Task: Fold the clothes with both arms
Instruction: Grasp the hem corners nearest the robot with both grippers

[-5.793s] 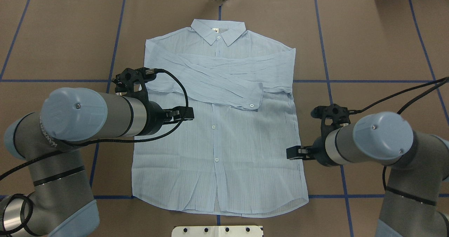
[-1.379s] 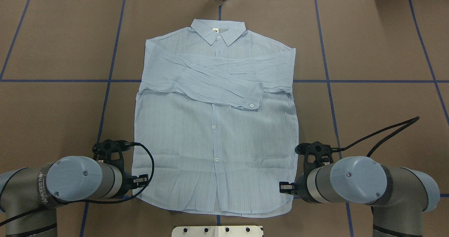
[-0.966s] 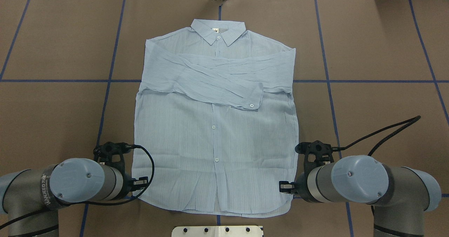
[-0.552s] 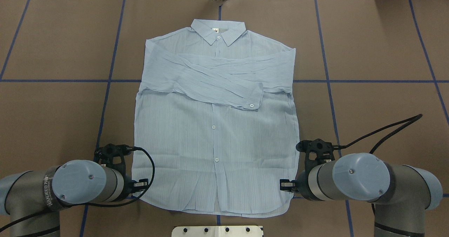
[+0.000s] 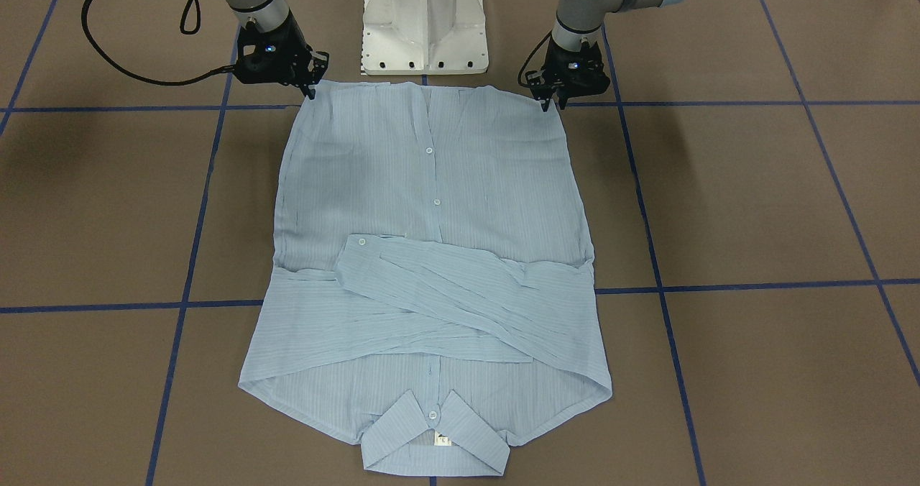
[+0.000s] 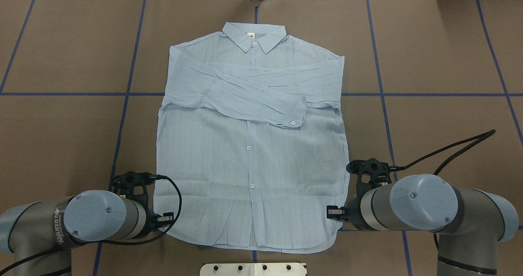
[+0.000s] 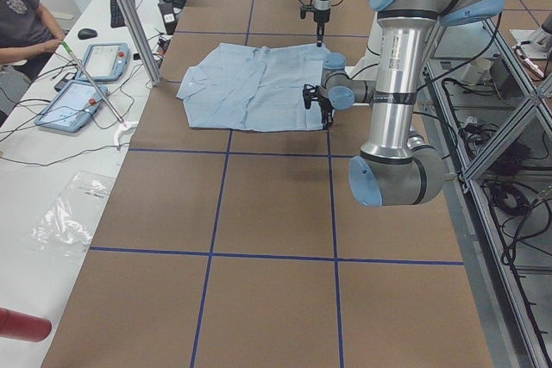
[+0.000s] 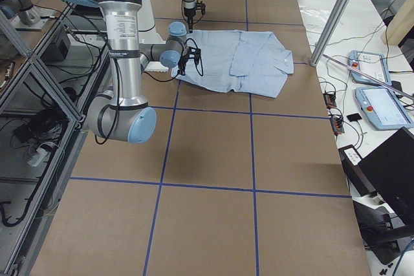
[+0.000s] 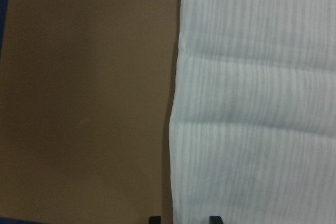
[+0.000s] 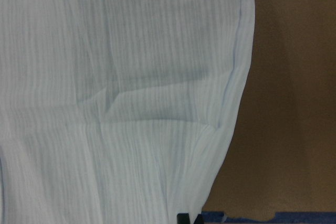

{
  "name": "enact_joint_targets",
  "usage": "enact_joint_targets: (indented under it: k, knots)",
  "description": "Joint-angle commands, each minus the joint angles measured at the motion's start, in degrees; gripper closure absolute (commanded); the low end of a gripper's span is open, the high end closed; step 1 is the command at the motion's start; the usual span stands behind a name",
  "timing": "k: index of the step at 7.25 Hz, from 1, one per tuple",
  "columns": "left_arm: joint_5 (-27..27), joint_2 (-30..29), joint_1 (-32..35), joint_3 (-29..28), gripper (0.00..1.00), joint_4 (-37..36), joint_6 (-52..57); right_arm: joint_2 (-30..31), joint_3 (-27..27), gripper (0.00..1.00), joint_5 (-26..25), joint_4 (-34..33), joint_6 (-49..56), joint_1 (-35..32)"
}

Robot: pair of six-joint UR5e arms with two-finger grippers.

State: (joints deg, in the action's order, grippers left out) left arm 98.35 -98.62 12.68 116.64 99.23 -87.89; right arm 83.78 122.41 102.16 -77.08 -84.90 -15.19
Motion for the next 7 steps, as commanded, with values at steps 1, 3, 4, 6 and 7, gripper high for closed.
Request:
enact_joint_targets:
  k: [1, 3, 4, 6, 7]
  knots:
    - [0.0, -0.08, -0.37, -0.1, 0.83, 0.0, 0.0, 0.06, 0.37, 1.0, 0.06, -0.09, 0.0, -0.1]
    - [0.0, -0.08, -0.29, 0.25, 1.0, 0.0, 0.0, 0.06, 0.29, 1.0, 0.06, 0.0, 0.0, -0.1]
    - [0.09, 0.09, -0.2, 1.04, 1.0, 0.0, 0.0, 0.06, 0.29, 1.0, 0.06, 0.0, 0.0, -0.28]
    - [0.52, 1.84, 0.24, 4.63, 1.0, 0.0, 0.78, 0.06, 0.38, 1.0, 2.67, 0.0, 0.7, -3.16]
    - [2.7, 2.37, 0.77, 5.17, 1.0, 0.09, 1.14, 0.06, 0.37, 1.0, 5.66, 0.0, 0.96, -5.96]
